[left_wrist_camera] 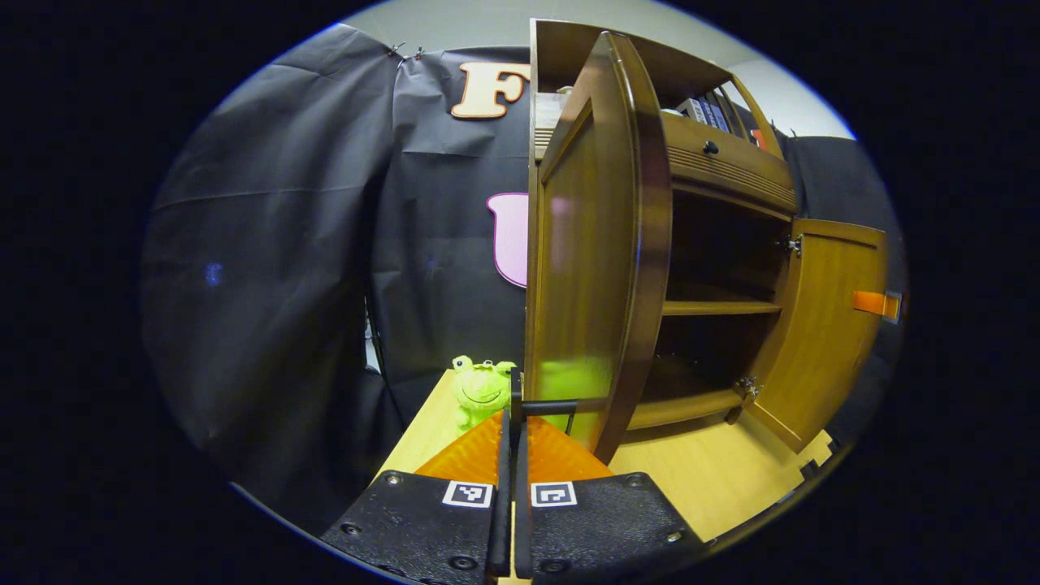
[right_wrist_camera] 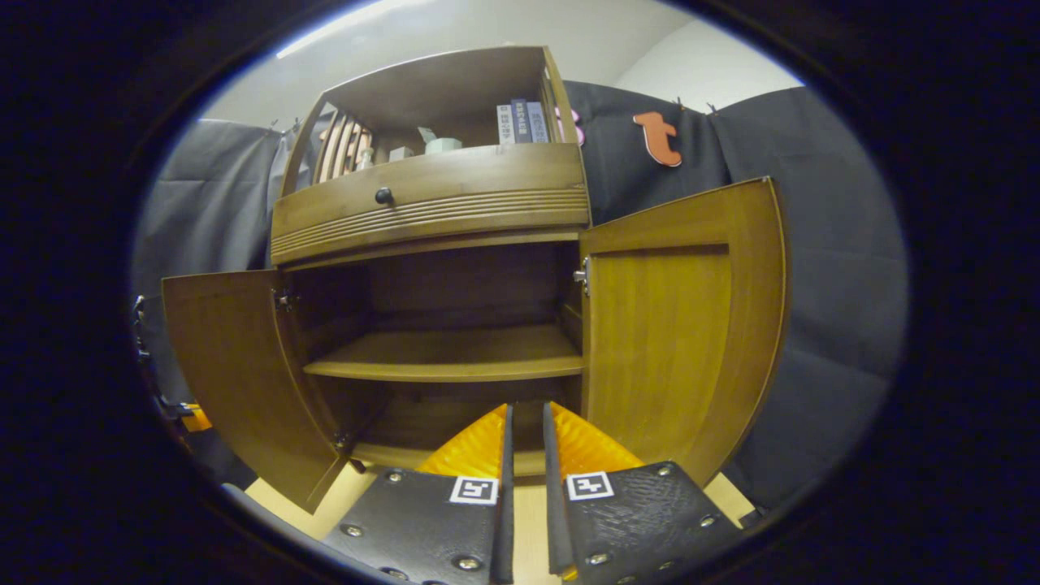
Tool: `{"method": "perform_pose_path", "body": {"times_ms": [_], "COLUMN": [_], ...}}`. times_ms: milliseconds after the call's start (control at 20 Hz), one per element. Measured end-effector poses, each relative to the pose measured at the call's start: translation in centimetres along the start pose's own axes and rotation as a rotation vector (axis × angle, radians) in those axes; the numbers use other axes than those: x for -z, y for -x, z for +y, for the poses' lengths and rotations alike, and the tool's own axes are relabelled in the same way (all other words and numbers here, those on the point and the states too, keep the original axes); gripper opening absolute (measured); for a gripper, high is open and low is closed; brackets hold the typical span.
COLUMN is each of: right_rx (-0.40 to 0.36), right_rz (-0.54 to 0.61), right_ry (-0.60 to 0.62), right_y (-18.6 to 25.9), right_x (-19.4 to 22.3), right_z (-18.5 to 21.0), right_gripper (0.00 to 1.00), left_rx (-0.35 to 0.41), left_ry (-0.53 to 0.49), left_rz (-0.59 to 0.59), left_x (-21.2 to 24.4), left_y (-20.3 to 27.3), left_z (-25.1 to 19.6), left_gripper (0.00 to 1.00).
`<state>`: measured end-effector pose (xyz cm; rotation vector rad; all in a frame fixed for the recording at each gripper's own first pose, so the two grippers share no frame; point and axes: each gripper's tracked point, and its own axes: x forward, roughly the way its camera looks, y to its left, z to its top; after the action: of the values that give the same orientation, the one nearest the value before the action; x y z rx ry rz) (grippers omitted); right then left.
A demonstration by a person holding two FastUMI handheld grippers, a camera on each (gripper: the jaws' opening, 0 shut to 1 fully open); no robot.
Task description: Open the right door of the double-door shoe cabinet with the right hand, and open the left door with the left hand.
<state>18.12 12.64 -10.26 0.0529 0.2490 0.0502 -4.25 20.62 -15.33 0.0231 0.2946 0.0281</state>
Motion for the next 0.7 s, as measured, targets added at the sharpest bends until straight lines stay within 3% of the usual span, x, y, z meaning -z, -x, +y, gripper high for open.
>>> {"method": "perform_pose_path", "body": {"times_ms": [300,350,450,550,600,650,700], "right_rx": [-0.019,-0.023,-0.032,-0.044,-0.051,-0.059,-0.067], "right_rz": [0.005,0.005,0.007,0.009,0.011,0.013,0.015], "right_ry": [0.006,0.006,0.01,0.011,0.011,0.012,0.014], "right_y": [-0.3,-0.4,-0.6,-0.8,-0.9,-1.0,-1.1], "right_x": [0.0,-0.1,0.0,-0.1,0.0,0.0,0.0], "right_z": [0.6,0.6,1.0,1.4,1.7,2.0,2.3], "right_gripper": [0.27,0.17,0.17,0.17,0.17,0.17,0.17], "left_rx": [-0.025,-0.031,-0.046,-0.056,-0.057,-0.059,-0.064], "left_ry": [0.034,0.03,0.017,0.015,0.022,0.028,0.033], "left_rz": [-0.008,-0.008,-0.01,-0.013,-0.016,-0.018,-0.019], "left_x": [-0.1,-0.1,-0.2,-0.3,-0.5,-0.5,-0.5], "left_y": [0.8,1.0,1.3,1.9,2.3,2.4,2.7], "left_z": [1.8,2.0,2.4,2.8,2.8,2.8,2.6], "left_gripper": [0.04,0.0,0.0,0.03,0.12,0.02,0.02]}}
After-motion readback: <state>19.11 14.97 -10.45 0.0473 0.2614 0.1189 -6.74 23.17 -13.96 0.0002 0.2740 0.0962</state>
